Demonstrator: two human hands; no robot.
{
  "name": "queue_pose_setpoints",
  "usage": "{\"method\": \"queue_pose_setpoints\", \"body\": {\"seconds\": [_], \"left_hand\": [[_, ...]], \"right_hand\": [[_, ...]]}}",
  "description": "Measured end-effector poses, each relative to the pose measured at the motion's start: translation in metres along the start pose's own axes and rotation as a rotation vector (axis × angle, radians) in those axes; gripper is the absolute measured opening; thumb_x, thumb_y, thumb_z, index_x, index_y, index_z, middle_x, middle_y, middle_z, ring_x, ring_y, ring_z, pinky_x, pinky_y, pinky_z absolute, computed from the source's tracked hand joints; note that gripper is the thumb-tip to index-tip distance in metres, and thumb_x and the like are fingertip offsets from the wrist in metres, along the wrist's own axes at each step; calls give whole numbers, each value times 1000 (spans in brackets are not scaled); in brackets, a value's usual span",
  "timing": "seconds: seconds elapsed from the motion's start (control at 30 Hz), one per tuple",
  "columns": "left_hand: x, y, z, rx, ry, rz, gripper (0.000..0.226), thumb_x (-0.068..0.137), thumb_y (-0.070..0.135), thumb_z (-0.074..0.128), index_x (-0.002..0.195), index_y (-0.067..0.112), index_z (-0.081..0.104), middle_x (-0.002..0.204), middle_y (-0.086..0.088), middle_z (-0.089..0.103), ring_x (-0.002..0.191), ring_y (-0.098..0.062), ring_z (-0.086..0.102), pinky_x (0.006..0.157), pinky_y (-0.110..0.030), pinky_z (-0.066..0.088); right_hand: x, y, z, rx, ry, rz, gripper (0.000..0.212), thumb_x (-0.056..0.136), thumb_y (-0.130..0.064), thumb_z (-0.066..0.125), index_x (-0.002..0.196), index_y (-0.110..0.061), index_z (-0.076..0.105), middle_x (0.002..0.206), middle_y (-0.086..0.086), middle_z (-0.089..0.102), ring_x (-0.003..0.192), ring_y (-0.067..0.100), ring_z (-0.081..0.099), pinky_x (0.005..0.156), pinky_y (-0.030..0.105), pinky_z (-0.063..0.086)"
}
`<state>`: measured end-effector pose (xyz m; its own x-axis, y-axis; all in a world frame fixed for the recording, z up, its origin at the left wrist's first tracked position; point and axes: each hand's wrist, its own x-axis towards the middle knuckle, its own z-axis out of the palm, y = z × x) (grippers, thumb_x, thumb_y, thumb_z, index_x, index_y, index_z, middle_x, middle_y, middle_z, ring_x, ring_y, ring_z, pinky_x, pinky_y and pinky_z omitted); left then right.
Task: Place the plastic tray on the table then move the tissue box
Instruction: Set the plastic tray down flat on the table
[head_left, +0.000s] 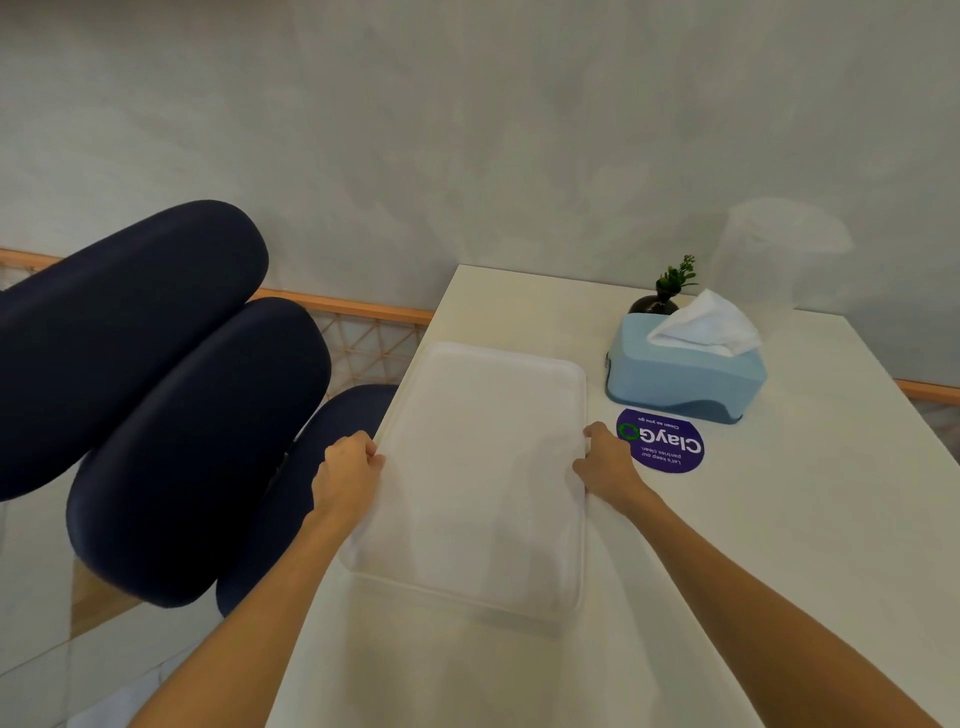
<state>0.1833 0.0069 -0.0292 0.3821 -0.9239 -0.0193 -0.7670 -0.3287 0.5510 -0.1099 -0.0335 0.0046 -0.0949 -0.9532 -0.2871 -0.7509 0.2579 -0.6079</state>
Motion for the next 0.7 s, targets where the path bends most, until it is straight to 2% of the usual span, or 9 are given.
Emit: {"method": "queue_pose_setpoints", "body": {"seconds": [0.2, 0.33, 0.4, 0.5, 0.7], "left_hand": [[0, 2, -4, 47, -22, -13, 10, 91, 17, 57, 94, 7, 60, 94, -12, 65, 74, -21, 59, 64, -36, 51], [1, 17, -7, 67, 8, 11, 25, 89, 13, 57, 114, 11, 56, 110, -10, 60, 86, -22, 56, 64, -36, 45], [3, 37, -8, 17, 36, 72, 29, 89, 14, 58, 118, 12, 54, 116, -10, 57, 95, -26, 58, 68, -39, 48], [8, 81, -3, -103, -1, 166, 29, 89, 14, 57, 118, 14, 56, 119, -8, 59, 100, -24, 59, 74, -37, 48], [6, 177, 20, -369, -161, 273, 26, 87, 13, 61, 113, 10, 59, 115, -9, 63, 88, -18, 58, 73, -28, 43]], "right_hand": [[1, 2, -2, -9, -16, -1, 50, 87, 5, 50, 135, -1, 37, 124, 24, 54, 106, 36, 59, 89, 41, 53], [-3, 4, -11, -19, -30, -31, 51, 86, -3, 55, 135, -4, 40, 115, 20, 58, 89, 26, 55, 72, 34, 48], [-5, 6, -24, -23, -9, -57, 50, 86, -10, 59, 134, -8, 44, 116, 16, 60, 93, 25, 57, 74, 31, 49], [-7, 12, -52, -45, 77, -94, 42, 86, -11, 60, 127, -7, 53, 122, 15, 62, 108, 29, 58, 84, 31, 48], [-4, 40, -123, 68, 321, -101, 29, 87, -5, 55, 115, -3, 61, 112, 20, 66, 85, 23, 56, 63, 26, 45]]}}
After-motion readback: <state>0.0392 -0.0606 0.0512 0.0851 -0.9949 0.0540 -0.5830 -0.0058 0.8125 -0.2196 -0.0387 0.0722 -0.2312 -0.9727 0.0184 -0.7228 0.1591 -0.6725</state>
